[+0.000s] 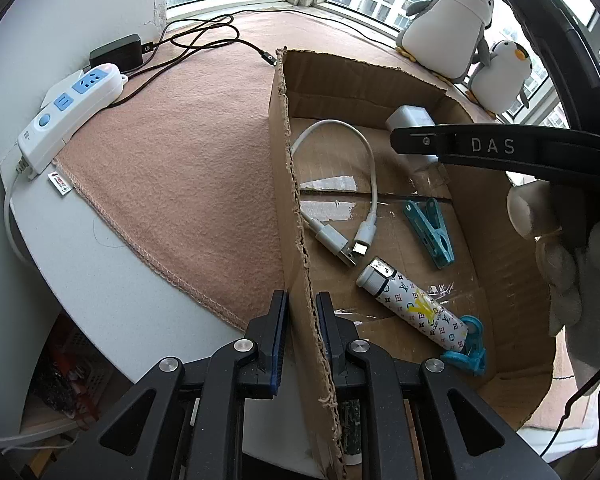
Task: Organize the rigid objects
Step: 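Carry the white AC adapter with the right gripper into the box, then open the right gripper to release the adapter in the box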
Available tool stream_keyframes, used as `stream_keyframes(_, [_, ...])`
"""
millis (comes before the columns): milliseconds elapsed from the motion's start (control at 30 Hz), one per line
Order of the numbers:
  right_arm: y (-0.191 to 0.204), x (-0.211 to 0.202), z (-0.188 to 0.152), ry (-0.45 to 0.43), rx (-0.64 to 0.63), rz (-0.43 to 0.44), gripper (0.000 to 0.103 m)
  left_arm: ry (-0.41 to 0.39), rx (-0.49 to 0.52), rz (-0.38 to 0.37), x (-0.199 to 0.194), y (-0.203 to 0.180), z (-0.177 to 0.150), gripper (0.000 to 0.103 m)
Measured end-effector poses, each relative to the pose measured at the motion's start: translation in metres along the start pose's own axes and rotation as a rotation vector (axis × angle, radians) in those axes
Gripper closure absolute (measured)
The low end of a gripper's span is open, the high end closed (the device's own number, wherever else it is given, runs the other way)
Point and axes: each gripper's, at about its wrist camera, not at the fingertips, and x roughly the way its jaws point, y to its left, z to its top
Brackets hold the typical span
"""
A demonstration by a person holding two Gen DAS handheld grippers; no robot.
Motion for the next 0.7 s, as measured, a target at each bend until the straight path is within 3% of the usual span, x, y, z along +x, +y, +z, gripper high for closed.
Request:
stream_keyframes(67, [0.001, -0.002, 0.001, -0.013, 0.001, -0.003, 0.052, 0.0, 0.001, 0.001, 0.0, 0.0, 0.0, 0.088])
stream_keyframes(400, [0.003, -0.011, -0.001, -0.035, 0.013, 0.023, 0.052, -0.001, 0.001, 0.0, 0.0, 0.001, 0.001, 0.088])
stream_keyframes(700, [-0.011, -0.045, -0.014, -0.104, 0.087, 0.067, 0.052, -0.001, 0.001, 0.0, 0.0, 0.001, 0.001, 0.088])
